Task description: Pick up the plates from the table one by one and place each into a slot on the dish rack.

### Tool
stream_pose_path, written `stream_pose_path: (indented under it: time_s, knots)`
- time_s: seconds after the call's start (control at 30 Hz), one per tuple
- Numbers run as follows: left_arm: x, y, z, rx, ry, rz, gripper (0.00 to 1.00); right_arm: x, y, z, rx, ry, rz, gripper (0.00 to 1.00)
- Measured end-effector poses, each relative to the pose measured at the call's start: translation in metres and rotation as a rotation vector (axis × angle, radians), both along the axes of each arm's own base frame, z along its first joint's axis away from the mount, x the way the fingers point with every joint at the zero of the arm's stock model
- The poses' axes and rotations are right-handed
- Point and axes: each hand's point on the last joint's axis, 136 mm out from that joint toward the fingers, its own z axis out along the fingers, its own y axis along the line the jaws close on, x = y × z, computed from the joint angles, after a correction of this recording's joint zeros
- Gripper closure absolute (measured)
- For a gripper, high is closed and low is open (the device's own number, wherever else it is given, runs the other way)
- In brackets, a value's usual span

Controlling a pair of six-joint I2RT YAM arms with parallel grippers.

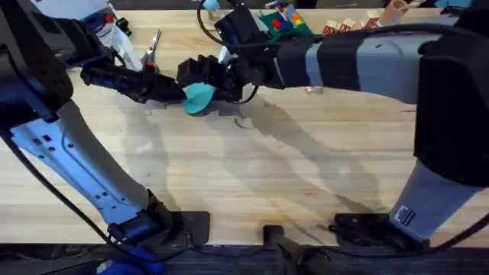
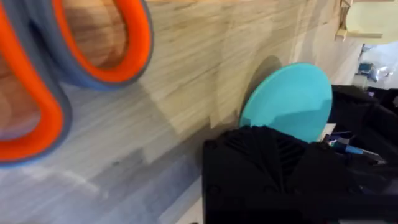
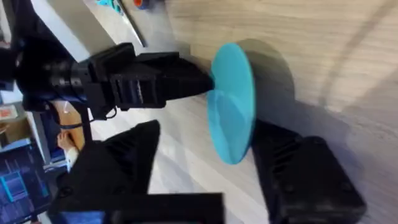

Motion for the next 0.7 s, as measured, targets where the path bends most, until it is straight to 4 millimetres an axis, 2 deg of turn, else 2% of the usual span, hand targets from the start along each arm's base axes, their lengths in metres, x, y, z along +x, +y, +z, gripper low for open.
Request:
stream_pose_path:
  time_s: [0.47,0.5,0.7]
  knots:
    - [0.0,0.001,0.0,-0.003,-0.001,0.004,0.961,0.005,-0.005,-0.01,-0.022,0.039,-0.07,0.929]
    - [0.0,0.001,0.001,-0.004,-0.002,0.004,0.961,0.005,-0.008,-0.012,-0.032,0.045,-0.081,0.966]
    - [0.0,0.0,0.001,-0.01,0.0,0.006,0.96,0.005,-0.009,-0.014,-0.035,0.049,-0.084,0.969]
